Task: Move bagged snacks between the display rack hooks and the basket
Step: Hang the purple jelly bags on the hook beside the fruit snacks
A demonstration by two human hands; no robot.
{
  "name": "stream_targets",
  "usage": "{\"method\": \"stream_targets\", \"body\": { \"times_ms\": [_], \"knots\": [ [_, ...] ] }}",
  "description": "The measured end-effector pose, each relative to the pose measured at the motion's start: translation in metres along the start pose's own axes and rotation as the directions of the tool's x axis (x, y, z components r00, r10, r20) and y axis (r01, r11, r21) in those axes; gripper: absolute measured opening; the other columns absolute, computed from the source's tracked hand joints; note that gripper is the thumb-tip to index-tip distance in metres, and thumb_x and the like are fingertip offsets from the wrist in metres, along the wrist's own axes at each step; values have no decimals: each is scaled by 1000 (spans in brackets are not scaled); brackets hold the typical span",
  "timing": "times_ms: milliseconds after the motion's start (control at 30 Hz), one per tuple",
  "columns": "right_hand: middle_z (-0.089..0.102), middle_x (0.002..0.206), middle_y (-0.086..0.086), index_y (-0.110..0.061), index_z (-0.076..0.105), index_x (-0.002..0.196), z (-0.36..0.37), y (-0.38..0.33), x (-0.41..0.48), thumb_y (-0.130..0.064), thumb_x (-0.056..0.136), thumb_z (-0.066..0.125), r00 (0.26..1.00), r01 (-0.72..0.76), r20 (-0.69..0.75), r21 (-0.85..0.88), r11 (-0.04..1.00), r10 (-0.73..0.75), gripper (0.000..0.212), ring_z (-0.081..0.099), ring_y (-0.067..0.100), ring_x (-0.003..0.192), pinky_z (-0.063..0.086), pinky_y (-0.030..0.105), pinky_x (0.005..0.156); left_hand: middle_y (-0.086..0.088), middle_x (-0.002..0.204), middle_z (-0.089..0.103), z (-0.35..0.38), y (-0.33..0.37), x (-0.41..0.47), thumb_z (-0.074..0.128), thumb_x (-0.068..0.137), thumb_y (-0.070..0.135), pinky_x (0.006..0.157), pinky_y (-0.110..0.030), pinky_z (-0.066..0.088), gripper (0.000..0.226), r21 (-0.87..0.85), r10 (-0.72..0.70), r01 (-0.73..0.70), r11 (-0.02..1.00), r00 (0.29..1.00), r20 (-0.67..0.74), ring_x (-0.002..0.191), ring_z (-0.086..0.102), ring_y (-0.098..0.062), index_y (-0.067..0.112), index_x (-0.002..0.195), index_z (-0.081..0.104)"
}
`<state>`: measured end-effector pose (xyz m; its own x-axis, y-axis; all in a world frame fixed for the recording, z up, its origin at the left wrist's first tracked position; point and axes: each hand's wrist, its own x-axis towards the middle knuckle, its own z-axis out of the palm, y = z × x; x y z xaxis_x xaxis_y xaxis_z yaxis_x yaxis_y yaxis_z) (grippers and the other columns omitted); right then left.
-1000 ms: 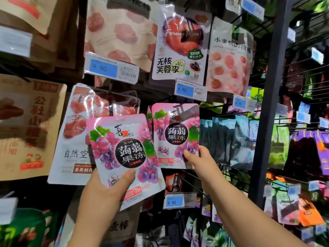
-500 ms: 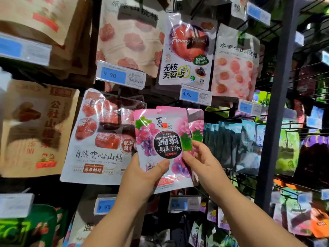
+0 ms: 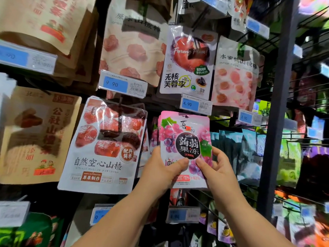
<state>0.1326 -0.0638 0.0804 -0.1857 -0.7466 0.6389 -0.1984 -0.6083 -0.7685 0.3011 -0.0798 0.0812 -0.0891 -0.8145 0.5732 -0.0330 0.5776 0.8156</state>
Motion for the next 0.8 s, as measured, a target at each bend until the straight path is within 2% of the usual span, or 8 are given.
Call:
{"method": "stream_targets", "body": {
  "times_ms": [100,200,300,500,600,700,800],
  "knots": [
    [76,100,4,-28,51,128,-3,1,7,-18,92,68,999,-18,-27,-1,1000,18,41,73,23,96,53,52,94,14,109,64,3,5,8,76,79,42,79,-22,51,52,47,19,-20,999,1000,14,97,63,-5,31,123,49],
    [76,102,4,-30,53,126,-6,3,14,-22,91,69,999,-27,-33,-13,1000,26,40,72,24,98,52,54,96,10,113,65,6,6,12,75,79,46,91,-35,53,56,62,8,-10,998,1000,25,102,63,-12,30,125,47],
    [75,102,1,-30,55,127,-7,3,18,-23,91,70,999,-13,-40,-43,999,11,40,72,21,99,52,52,97,9,114,64,8,7,15,74,80,46,87,-31,52,58,75,6,-7,997,1000,16,101,63,-11,28,127,44],
    [76,103,1,-27,57,126,-8,3,24,-23,90,70,999,-17,-43,-58,998,15,38,72,19,97,53,50,96,1,128,59,10,7,20,73,65,61,98,-46,50,94,67,1,-1,998,1000,-7,112,60,-21,27,141,31],
    [75,104,0,-29,58,124,-8,1,27,-25,89,71,999,-19,-39,-68,997,17,37,73,19,95,55,51,92,-1,128,59,12,5,23,76,74,53,98,-47,50,87,46,3,-2,999,1000,-19,112,61,-23,27,142,29],
    [74,108,-2,-31,57,127,-8,1,31,-36,81,74,999,-16,-43,-109,994,12,49,71,18,98,54,50,94,1,126,59,14,2,27,75,81,39,95,-42,52,80,31,19,-18,999,999,-39,106,62,-18,29,142,24],
    [68,122,-4,-35,51,134,-8,5,34,-59,63,71,997,-34,-68,-200,979,21,78,67,18,109,52,49,97,1,140,45,19,1,22,73,84,33,93,-31,46,89,94,78,-71,993,994,-73,115,54,-16,33,147,11]
  ]
}}
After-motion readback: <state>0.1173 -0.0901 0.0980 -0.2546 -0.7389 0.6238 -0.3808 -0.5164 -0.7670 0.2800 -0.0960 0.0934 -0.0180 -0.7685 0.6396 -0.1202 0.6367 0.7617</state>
